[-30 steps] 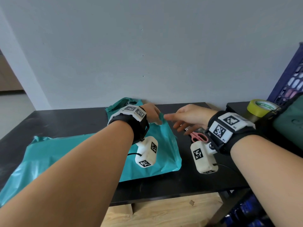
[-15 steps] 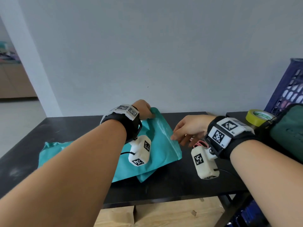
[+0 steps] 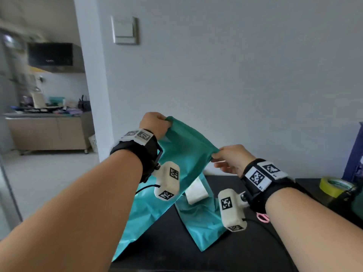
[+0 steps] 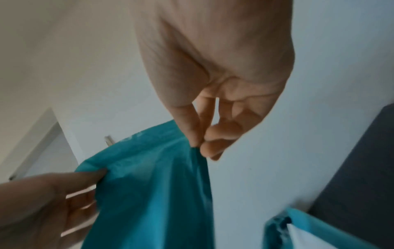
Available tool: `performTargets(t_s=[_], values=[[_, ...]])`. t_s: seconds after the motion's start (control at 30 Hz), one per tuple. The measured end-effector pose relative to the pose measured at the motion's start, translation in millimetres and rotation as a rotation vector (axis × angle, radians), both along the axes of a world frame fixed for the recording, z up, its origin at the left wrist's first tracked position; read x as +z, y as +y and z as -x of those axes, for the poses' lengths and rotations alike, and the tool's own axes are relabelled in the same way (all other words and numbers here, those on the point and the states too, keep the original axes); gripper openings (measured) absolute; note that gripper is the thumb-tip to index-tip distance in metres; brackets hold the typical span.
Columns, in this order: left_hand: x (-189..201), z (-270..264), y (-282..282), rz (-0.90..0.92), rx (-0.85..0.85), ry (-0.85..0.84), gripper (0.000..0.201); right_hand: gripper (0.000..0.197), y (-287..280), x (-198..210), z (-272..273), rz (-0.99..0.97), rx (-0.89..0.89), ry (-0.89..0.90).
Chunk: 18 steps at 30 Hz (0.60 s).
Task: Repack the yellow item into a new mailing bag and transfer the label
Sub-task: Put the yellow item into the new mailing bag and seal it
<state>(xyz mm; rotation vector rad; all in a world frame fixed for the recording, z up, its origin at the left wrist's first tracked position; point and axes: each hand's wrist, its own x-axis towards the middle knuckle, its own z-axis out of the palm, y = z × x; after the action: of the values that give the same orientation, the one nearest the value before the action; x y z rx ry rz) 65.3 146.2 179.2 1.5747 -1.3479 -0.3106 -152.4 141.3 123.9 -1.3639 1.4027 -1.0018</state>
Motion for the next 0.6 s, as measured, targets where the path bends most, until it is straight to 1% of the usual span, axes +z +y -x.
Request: performTargets(t_s=[0.1, 0.17, 0.23, 0.33, 0.43, 0.53, 0.6], values=[[23, -29, 18, 0.069, 0.023, 0.129, 0.015, 0.007, 1, 31, -24, 0.122, -0.030, -0.156], [36, -46, 26, 0.098, 0.014, 0.189, 0.016, 0.008, 0, 51, -40, 0.197, -0.044, -0.225], [47, -60, 33, 0.119, -0.004, 0.243, 0.016, 0.011, -3, 73, -54, 0.275, -0.050, -0.254], [63, -76, 41, 0.145, -0.029, 0.340, 0.010, 0.017, -5, 104, -70, 0.365, -0.014, -0.267], [78, -85, 46, 0.198, -0.084, 0.437, 0.007, 0.018, -4, 131, -81, 0.419, 0.050, -0.370], [84, -89, 48, 0.225, -0.155, 0.534, 0.010, 0.018, -7, 143, -89, 0.487, 0.047, -0.394], [78, -88, 46, 0.207, -0.167, 0.592, 0.016, 0.019, -11, 138, -93, 0.488, 0.020, -0.377]])
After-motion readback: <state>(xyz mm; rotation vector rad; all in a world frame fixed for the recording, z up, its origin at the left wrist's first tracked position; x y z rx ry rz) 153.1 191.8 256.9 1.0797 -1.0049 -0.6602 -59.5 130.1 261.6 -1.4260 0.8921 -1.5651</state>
